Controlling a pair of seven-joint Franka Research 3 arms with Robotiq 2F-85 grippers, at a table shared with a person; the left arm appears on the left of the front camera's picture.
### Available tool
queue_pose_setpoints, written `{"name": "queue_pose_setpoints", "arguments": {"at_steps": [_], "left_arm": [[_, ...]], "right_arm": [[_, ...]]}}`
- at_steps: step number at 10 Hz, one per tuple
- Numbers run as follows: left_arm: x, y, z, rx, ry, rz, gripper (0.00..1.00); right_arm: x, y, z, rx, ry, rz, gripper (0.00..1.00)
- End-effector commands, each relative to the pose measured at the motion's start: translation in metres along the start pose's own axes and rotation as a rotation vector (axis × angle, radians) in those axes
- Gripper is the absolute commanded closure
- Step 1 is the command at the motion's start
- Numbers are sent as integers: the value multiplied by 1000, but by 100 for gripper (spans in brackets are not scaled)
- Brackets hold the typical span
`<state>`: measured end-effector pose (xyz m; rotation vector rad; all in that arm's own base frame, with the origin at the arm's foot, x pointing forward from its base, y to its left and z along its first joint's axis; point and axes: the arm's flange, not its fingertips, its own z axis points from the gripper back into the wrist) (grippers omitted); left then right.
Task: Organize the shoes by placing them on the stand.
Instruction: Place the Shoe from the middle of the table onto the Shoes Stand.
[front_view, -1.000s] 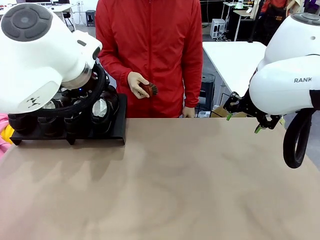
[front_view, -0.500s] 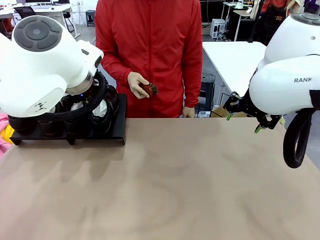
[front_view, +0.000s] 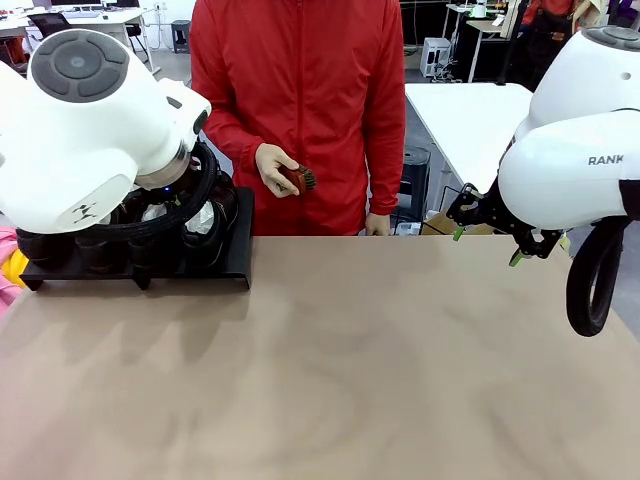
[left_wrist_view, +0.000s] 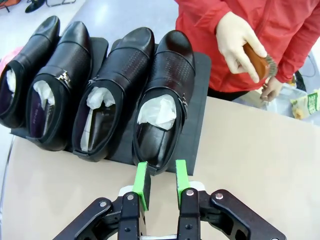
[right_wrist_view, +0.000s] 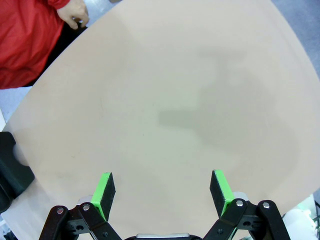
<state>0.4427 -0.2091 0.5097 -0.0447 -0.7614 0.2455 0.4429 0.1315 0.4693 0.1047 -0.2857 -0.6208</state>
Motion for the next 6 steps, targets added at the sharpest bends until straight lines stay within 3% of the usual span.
{"name": "queue_pose_setpoints", "arguments": {"at_steps": [1,6], "left_arm": [[2,-2,-1,5,-17,7,69],[2,-2,-1,5,-17,7,69]], "right_arm": [[2,-2,1,23,18,13,0],[2,-2,1,23,18,13,0]]}}
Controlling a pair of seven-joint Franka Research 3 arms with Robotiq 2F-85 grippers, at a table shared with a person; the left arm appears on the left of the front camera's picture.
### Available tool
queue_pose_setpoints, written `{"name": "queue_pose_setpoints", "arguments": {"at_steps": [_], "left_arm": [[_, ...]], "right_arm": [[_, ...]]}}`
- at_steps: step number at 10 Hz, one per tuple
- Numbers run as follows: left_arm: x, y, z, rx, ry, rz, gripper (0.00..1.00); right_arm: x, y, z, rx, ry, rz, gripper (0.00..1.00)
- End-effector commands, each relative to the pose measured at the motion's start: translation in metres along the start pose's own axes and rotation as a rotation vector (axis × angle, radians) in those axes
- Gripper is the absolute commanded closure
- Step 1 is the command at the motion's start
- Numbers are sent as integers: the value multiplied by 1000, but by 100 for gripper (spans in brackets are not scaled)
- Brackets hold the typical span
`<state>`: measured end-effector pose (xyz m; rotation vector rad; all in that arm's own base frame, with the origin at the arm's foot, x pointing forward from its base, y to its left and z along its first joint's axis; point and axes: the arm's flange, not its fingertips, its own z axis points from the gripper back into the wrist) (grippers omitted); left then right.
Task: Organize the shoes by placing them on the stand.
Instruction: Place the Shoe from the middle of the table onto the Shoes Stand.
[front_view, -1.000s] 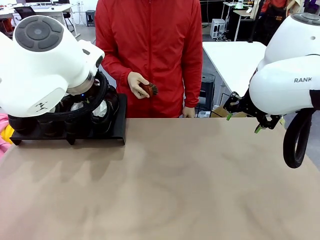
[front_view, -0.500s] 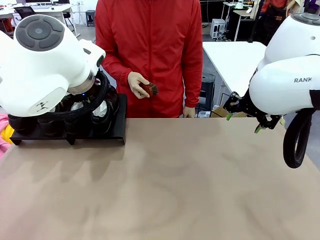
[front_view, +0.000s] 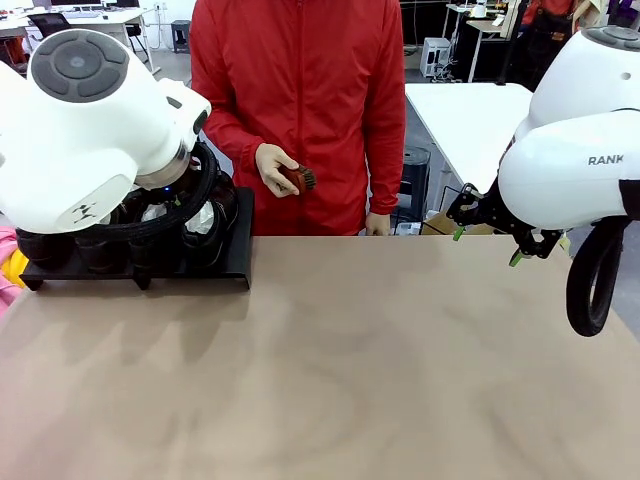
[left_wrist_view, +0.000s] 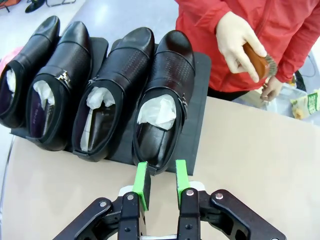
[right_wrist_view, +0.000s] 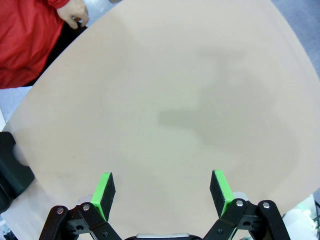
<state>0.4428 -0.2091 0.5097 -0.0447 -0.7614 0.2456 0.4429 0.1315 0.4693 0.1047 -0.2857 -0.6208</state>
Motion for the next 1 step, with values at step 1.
{"name": "queue_pose_setpoints", "arguments": {"at_steps": [1], "left_arm": [[2,-2,-1,5,-17,7,69]], "right_arm": [[2,-2,1,23,18,13,0]]}}
